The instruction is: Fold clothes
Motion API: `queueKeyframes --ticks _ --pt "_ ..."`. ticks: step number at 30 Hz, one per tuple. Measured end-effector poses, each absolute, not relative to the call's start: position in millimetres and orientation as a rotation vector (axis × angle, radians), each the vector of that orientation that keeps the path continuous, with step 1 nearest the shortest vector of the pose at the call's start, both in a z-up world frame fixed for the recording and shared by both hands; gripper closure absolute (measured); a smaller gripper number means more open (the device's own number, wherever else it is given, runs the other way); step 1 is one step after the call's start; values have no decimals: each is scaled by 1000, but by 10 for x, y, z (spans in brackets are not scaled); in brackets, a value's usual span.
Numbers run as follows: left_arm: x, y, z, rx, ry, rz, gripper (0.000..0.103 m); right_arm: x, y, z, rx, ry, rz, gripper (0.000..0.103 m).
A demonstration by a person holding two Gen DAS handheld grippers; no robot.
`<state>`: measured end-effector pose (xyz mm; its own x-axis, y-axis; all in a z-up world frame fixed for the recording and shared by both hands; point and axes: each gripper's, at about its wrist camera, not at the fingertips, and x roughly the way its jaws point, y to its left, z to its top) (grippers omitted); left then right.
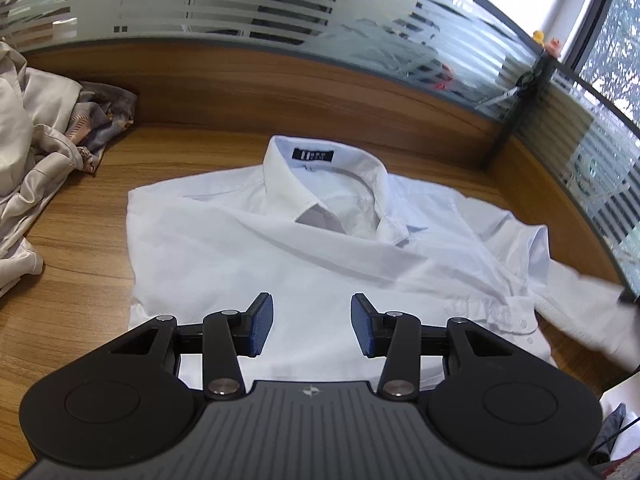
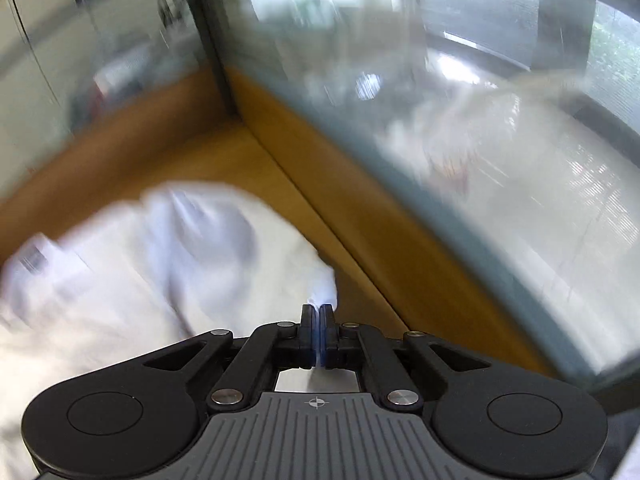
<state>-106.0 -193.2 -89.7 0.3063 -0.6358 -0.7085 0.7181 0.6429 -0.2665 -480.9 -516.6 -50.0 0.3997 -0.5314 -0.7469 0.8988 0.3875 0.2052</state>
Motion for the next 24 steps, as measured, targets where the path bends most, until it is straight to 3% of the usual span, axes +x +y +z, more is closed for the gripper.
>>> queueKeyframes --ticks 5,10,18,24 --pt "-1007 -1760 -894 51 883 -885 55 -4461 -5024 329 652 423 -793 99" --pt "-950 -1451 -862 -6 872 -837 55 -3766 -4794 692 577 401 -535 99" --pt "-979 -855 -787 -44 846 -737 51 -2369 -4027 219 481 635 -134 99" --pt "-1073 -517 -804 -49 848 -651 49 -1867 -3518 -369 412 823 -7 99"
